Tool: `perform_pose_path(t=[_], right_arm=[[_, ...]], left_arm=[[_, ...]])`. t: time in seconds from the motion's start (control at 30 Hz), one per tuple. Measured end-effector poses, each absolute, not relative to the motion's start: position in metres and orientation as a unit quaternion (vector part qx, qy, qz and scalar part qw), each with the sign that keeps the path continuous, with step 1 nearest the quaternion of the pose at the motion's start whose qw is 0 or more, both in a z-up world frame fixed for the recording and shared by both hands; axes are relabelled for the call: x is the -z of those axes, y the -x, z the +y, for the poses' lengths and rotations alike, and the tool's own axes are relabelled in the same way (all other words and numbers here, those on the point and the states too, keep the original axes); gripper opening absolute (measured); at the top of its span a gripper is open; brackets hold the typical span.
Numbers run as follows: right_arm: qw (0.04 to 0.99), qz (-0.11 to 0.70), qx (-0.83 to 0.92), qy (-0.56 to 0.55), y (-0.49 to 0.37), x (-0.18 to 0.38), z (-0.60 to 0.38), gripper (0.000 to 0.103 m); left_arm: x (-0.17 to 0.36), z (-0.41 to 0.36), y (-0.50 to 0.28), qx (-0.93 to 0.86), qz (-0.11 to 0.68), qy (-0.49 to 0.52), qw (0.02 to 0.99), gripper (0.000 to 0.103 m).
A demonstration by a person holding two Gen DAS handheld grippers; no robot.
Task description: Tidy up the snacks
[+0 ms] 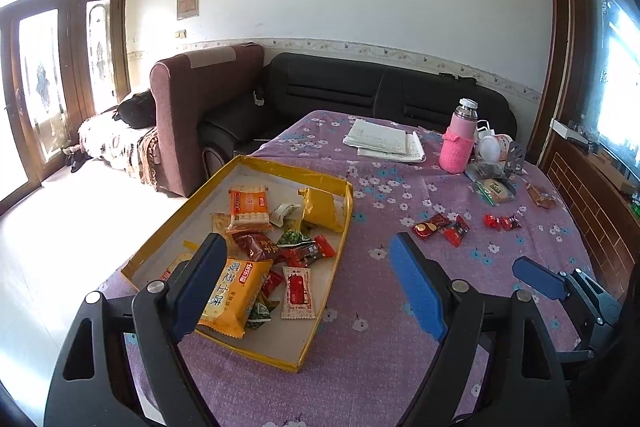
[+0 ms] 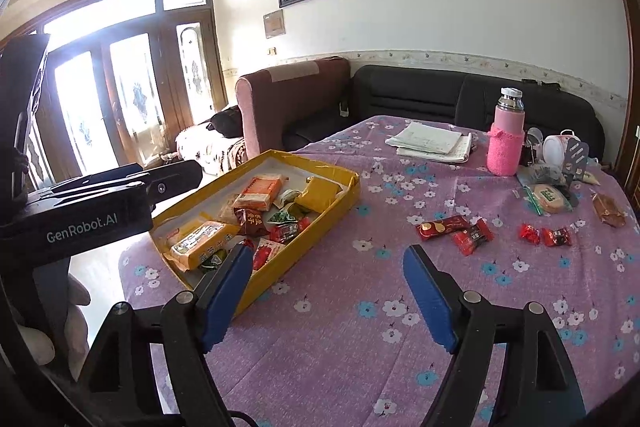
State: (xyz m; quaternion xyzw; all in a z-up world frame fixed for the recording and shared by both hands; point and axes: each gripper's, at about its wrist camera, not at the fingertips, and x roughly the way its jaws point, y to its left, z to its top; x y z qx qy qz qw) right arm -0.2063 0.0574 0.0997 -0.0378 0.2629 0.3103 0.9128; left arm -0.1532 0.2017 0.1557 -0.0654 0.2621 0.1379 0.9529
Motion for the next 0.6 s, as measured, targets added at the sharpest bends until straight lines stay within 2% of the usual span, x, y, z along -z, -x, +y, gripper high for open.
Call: perform_pose_path(t=[0.6], right_arm=[[0.901, 0.294, -0.318, 0.037, 0.192, -0.075, 0.074, 0.081]], left_arm=[[-0.142, 0.203, 0.142, -0.14, 0.268, 0.063, 0.951, 0.084]])
